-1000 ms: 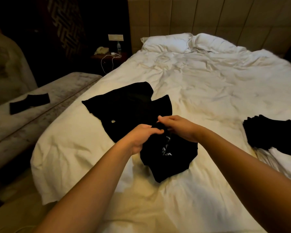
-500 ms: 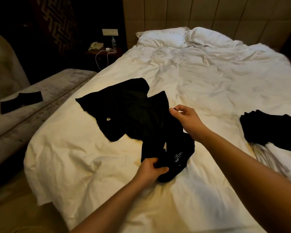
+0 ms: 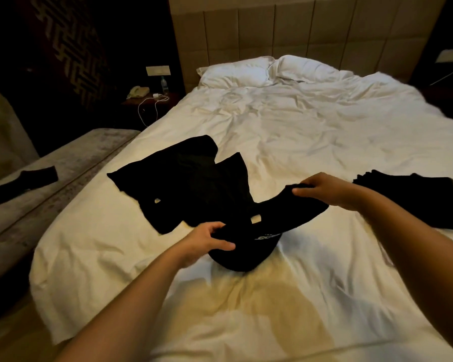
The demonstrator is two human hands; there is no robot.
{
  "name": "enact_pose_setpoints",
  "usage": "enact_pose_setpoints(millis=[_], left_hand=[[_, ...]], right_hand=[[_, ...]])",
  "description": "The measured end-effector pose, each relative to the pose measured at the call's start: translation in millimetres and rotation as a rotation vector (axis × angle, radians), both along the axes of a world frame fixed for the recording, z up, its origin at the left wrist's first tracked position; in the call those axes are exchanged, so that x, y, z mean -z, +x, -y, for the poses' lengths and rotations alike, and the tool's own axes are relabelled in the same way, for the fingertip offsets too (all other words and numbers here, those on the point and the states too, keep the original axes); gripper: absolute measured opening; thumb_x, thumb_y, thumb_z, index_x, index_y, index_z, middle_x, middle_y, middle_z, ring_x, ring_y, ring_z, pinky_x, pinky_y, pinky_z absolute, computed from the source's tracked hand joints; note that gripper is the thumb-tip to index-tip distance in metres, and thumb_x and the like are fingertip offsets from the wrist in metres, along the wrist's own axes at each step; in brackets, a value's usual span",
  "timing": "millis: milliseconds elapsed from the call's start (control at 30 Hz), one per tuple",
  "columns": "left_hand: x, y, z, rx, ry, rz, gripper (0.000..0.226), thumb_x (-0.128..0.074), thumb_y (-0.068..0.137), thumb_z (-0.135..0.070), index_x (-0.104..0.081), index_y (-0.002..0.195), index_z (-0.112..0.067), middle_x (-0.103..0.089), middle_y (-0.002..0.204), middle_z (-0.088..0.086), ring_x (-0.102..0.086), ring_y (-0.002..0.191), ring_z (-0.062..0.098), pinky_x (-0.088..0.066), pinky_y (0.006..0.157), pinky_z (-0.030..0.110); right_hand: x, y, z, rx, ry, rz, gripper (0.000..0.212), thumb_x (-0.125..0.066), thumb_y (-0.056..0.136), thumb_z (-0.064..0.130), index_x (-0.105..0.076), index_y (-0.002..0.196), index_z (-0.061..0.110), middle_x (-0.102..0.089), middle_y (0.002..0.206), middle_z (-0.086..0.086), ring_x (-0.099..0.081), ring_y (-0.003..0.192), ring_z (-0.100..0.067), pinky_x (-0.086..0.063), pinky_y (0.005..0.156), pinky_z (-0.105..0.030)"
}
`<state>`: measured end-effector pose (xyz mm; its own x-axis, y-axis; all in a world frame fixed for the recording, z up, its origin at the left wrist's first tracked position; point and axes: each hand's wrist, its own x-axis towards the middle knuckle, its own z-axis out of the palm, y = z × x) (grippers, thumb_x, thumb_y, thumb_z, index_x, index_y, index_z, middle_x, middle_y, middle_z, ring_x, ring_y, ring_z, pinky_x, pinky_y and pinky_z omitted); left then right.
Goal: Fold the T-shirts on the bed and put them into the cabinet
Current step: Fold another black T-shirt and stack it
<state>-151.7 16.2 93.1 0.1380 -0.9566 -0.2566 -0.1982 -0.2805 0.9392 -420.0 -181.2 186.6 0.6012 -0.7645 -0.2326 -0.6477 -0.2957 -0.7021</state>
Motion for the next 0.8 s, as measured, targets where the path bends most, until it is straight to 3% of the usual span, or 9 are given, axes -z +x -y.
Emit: enact_pose_setpoints(millis=[100,167,233,300,467,633,733,800], left_hand=[[-26,-2,14,-0.062,-0.050,0.279,0.027,-0.080,0.082,-0.009,-0.073,0.109,-0.014,-0.076,0.102,0.000,-0.071,0.095,0.012,-0.057,0.088,0.029],[-42,-11,24,-0.206,-0.168,0.296,0.018,-0.075,0.089,-0.015,-0.073,0.107,-0.014,-0.073,0.097,-0.004,-0.069,0.086,0.006,-0.056,0.076,0.019],[-61,-25,33,-0.316,-0.258,0.208,0.014,-0.073,0.091,-0.016,-0.072,0.103,-0.011,-0.072,0.087,-0.004,-0.067,0.075,0.002,-0.052,0.065,0.014],[-79,-37,42,-0.314,-0.263,0.040,0.017,-0.072,0.092,-0.016,-0.073,0.105,-0.005,-0.076,0.085,0.000,-0.072,0.076,0.010,-0.054,0.068,0.021],[-128,-59,49,-0.051,-0.220,-0.128,0.021,-0.067,0.093,-0.014,-0.072,0.111,-0.005,-0.076,0.102,0.012,-0.072,0.095,0.028,-0.057,0.078,0.033],[-167,-67,41,0.123,-0.079,-0.250,0.019,-0.070,0.080,-0.020,-0.080,0.094,-0.013,-0.074,0.104,0.015,-0.071,0.088,0.028,-0.058,0.084,0.038],[-170,-70,43,0.116,-0.057,-0.221,0.032,-0.073,0.082,-0.027,-0.076,0.109,-0.008,-0.072,0.112,0.018,-0.071,0.091,0.029,-0.057,0.087,0.039],[-164,-68,44,0.082,-0.035,-0.181,0.040,-0.075,0.082,-0.030,-0.073,0.114,-0.006,-0.071,0.115,0.020,-0.071,0.095,0.032,-0.056,0.091,0.041]], right_hand=[[-11,-27,3,0.103,-0.044,0.066,0.035,-0.062,0.096,0.041,-0.071,0.097,0.007,-0.068,0.083,-0.011,-0.061,0.072,-0.022,-0.045,0.065,-0.031],[-17,-41,1,0.132,-0.044,0.056,0.038,-0.059,0.098,0.040,-0.070,0.101,0.003,-0.066,0.082,-0.013,-0.057,0.070,-0.022,-0.041,0.063,-0.030],[-24,-55,-4,0.144,-0.028,0.004,0.040,-0.058,0.099,0.039,-0.070,0.104,0.002,-0.071,0.091,-0.019,-0.059,0.074,-0.024,-0.042,0.068,-0.032],[-36,-68,-14,0.130,0.033,-0.076,0.038,-0.057,0.100,0.038,-0.070,0.107,0.003,-0.072,0.100,-0.016,-0.064,0.082,-0.023,-0.048,0.075,-0.034],[-78,-114,-49,0.097,0.199,-0.020,0.031,-0.055,0.101,0.025,-0.068,0.114,0.000,-0.071,0.112,-0.020,-0.067,0.106,-0.035,-0.049,0.099,-0.045],[-115,-159,-74,0.197,0.191,0.266,0.031,-0.059,0.094,0.031,-0.068,0.107,0.005,-0.073,0.099,-0.018,-0.068,0.089,-0.030,-0.054,0.081,-0.039],[-116,-162,-76,0.213,0.217,0.392,0.043,-0.061,0.089,0.041,-0.071,0.106,0.003,-0.074,0.091,-0.015,-0.070,0.075,-0.024,-0.055,0.060,-0.028],[-104,-156,-73,0.236,0.216,0.464,0.041,-0.058,0.096,0.039,-0.070,0.110,0.002,-0.075,0.096,-0.015,-0.072,0.077,-0.023,-0.055,0.059,-0.026]])
